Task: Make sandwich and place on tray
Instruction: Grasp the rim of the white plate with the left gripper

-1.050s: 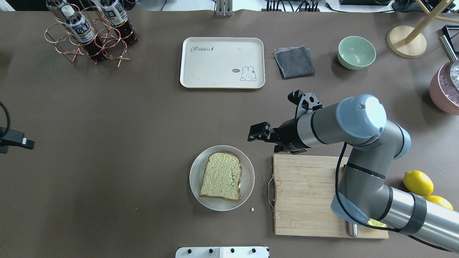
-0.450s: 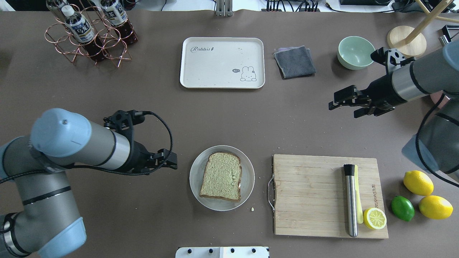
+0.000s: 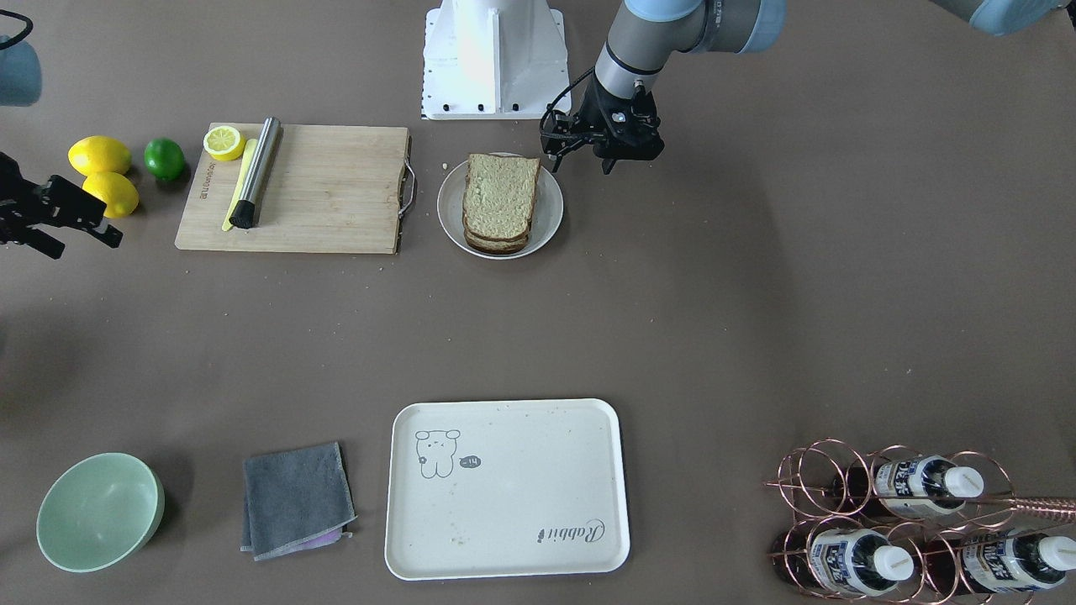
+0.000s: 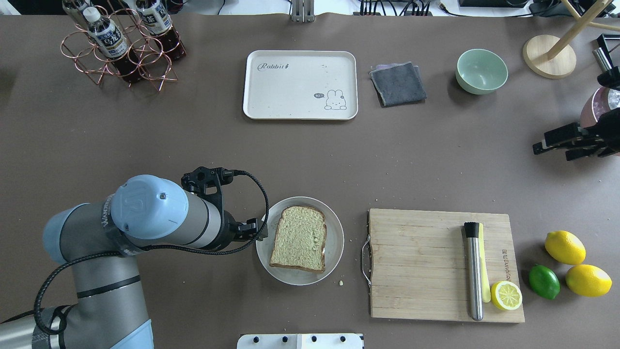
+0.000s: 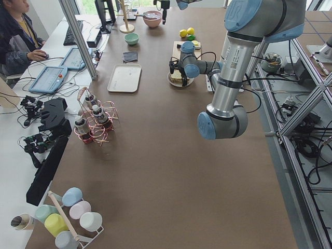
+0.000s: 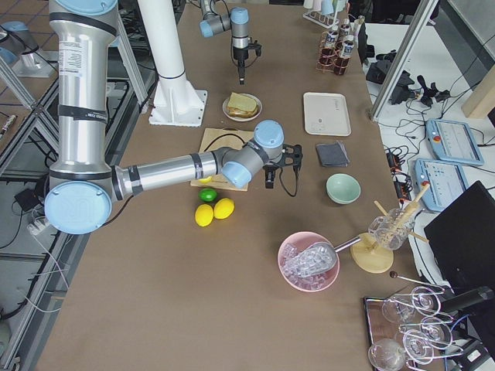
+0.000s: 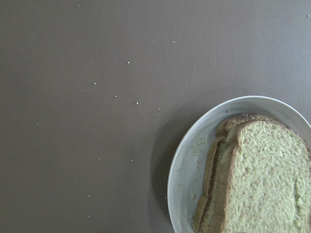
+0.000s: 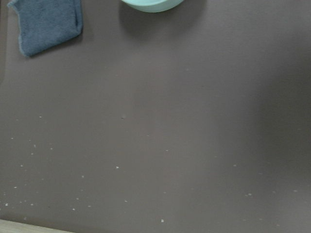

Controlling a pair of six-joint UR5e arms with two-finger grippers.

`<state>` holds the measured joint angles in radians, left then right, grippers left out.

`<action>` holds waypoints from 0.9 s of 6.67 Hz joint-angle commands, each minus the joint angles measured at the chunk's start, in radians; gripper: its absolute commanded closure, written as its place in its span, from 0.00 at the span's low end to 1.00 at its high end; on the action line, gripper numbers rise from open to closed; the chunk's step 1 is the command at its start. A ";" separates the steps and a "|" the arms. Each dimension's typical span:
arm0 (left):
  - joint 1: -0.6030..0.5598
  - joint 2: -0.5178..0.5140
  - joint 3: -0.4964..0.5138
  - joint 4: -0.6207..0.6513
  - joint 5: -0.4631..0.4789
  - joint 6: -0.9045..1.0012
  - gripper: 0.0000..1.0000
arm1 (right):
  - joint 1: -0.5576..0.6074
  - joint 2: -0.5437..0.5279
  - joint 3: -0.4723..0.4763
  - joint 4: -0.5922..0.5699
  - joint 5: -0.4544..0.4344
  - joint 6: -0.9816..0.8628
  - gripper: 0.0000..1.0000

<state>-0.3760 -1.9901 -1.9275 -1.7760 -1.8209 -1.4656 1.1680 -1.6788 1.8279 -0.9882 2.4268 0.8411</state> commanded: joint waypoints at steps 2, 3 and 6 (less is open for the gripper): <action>0.038 -0.010 0.142 -0.186 0.103 -0.006 0.07 | 0.094 -0.099 0.001 -0.003 0.028 -0.096 0.00; 0.040 -0.013 0.140 -0.186 0.104 -0.009 0.32 | 0.094 -0.104 -0.001 -0.004 0.029 -0.096 0.00; 0.060 -0.015 0.143 -0.184 0.106 -0.009 0.53 | 0.105 -0.119 0.001 -0.004 0.038 -0.096 0.00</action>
<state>-0.3213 -2.0046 -1.7864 -1.9601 -1.7155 -1.4740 1.2675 -1.7902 1.8276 -0.9928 2.4584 0.7456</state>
